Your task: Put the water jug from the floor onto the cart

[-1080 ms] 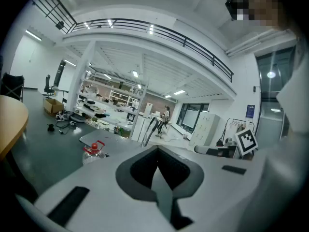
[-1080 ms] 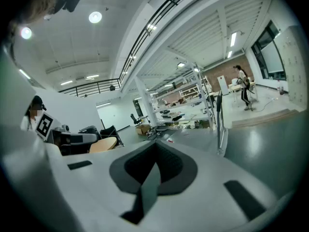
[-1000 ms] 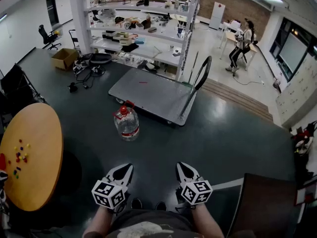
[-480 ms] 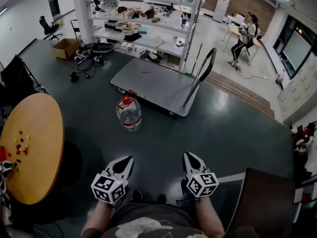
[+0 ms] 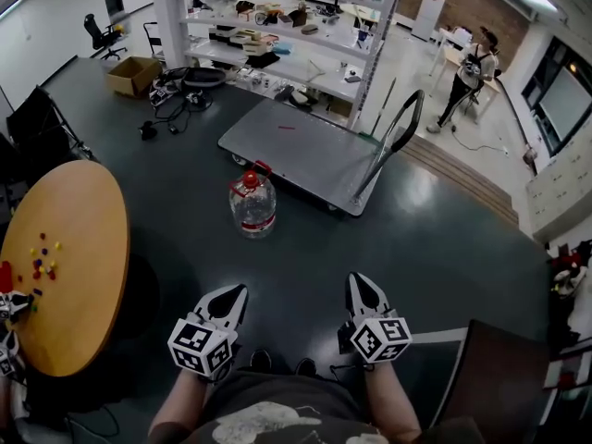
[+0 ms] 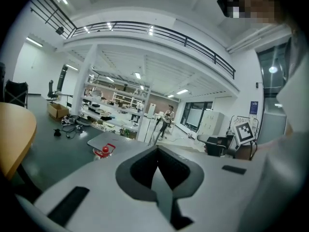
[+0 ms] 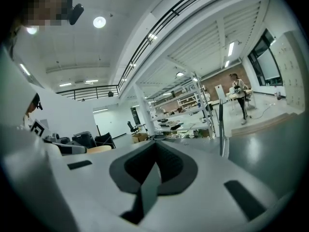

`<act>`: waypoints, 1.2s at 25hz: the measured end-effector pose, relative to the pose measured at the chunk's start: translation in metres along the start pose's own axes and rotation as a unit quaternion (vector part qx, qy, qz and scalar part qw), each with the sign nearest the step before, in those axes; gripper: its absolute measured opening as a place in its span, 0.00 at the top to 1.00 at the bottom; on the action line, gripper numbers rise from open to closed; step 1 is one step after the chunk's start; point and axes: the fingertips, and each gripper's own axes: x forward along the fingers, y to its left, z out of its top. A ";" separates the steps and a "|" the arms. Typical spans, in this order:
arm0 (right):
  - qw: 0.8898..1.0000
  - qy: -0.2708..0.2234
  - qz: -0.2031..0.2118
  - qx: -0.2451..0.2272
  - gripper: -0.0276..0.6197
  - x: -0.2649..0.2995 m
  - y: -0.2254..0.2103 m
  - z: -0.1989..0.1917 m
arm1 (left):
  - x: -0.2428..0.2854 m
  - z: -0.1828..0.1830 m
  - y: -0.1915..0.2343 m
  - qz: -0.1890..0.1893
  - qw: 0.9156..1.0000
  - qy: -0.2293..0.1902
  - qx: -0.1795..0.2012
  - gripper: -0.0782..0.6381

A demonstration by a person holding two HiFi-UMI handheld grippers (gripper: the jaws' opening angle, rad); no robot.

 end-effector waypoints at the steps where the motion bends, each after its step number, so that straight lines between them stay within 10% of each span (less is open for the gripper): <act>1: 1.000 0.000 -0.002 0.002 0.97 0.008 0.004 0.000 | -0.001 0.004 0.009 0.002 1.000 -0.001 0.006 0.88; 13: 0.999 0.036 -0.027 0.010 0.97 0.075 0.033 -0.025 | 0.002 0.016 0.093 0.004 1.000 0.004 0.016 0.88; 30: 0.995 0.089 0.038 0.031 0.97 0.255 -0.058 -0.002 | 0.145 0.067 0.153 0.085 0.996 0.010 -0.027 0.88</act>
